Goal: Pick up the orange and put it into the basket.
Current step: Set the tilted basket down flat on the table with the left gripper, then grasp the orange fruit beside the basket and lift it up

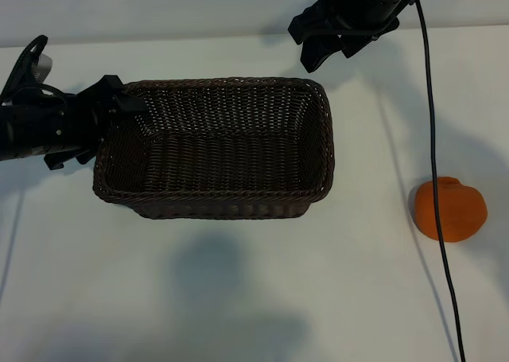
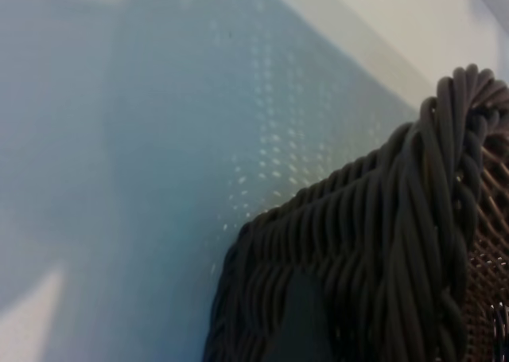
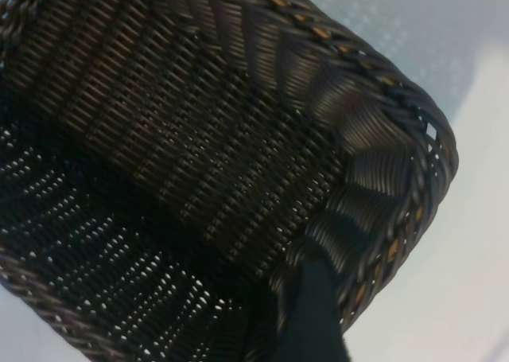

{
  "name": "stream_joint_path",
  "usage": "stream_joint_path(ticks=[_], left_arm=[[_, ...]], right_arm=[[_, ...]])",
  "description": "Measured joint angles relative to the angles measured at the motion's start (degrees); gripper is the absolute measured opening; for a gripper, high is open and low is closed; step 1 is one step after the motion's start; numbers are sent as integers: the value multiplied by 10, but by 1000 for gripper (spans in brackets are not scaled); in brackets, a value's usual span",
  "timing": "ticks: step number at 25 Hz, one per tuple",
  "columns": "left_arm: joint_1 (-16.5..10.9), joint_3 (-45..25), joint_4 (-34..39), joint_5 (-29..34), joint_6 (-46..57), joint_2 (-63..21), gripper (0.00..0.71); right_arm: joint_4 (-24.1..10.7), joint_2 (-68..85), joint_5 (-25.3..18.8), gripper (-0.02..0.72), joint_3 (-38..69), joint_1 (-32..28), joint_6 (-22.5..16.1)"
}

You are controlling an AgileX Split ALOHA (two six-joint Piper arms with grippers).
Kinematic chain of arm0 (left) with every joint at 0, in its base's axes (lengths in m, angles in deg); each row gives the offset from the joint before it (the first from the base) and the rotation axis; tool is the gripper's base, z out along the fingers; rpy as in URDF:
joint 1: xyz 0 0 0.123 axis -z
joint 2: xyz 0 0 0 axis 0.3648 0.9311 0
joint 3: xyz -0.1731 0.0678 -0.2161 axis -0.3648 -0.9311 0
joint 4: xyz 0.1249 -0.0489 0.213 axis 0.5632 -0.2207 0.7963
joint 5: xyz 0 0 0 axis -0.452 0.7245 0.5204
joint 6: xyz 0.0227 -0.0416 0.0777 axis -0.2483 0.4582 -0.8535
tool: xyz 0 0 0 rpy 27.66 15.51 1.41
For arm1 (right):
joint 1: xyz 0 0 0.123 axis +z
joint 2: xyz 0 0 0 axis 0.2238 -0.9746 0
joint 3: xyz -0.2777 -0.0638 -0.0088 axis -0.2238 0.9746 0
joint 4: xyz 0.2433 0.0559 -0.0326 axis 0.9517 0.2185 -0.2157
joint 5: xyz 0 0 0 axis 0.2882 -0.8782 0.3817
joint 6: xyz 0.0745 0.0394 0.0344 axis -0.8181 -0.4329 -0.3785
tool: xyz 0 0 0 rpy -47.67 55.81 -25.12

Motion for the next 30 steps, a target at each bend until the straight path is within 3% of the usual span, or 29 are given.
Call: stream_joint_path(ticks=[7, 11, 23, 30], left_arm=[[0, 0, 8, 13, 2, -10, 636], [0, 0, 52, 13, 15, -36, 631], [0, 0, 328, 29, 208, -123, 613], [0, 12, 420, 84, 249, -208, 600]], right_arm=[[0, 0, 0, 559, 0, 0, 0], [0, 0, 0, 559, 0, 0, 0], [0, 0, 0, 559, 0, 0, 0], [0, 0, 0, 559, 0, 0, -1]])
